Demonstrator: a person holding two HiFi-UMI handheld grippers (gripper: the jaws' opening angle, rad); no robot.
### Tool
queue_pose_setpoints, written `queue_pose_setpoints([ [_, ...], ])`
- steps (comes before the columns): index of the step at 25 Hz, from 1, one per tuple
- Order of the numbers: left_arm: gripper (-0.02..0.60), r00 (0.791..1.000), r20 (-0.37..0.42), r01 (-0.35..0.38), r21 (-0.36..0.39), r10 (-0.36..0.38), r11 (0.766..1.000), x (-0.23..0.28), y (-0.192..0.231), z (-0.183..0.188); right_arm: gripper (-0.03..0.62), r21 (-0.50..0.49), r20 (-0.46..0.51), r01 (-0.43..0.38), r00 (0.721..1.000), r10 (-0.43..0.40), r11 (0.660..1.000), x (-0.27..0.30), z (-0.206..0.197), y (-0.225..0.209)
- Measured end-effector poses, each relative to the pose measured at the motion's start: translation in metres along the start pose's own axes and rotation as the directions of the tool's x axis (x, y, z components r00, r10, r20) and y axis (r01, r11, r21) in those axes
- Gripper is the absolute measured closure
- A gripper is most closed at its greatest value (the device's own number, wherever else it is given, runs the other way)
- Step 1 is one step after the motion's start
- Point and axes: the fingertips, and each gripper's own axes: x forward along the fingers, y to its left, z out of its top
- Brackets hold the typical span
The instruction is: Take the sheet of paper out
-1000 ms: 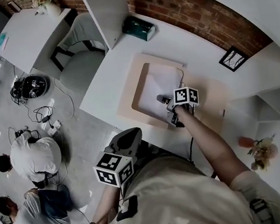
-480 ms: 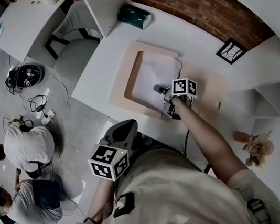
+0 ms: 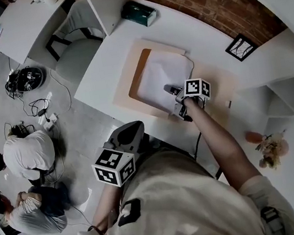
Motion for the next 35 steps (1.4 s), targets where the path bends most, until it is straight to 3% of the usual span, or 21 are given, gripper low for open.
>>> queue_pose_setpoints([
  [14,0.565,1.000,-0.006,0.019,0.012,-0.019,1.000,-0.005,-0.003,-0.005,0.566,0.019,0.042,0.004,0.999,-0.004,1.000,-0.009,0.000,-0.006],
  [26,0.565,0.996,-0.030,0.083,0.030,-0.082,0.996,0.008,-0.014,-0.005,0.566,0.036,0.073,0.027,0.997,-0.030,0.999,-0.028,0.000,-0.019],
  [35,0.565,0.995,-0.029,0.101,0.041,-0.100,0.994,0.012,-0.015,-0.003,0.566,0.009,0.052,0.055,0.997,-0.055,0.998,-0.037,0.001,-0.028],
])
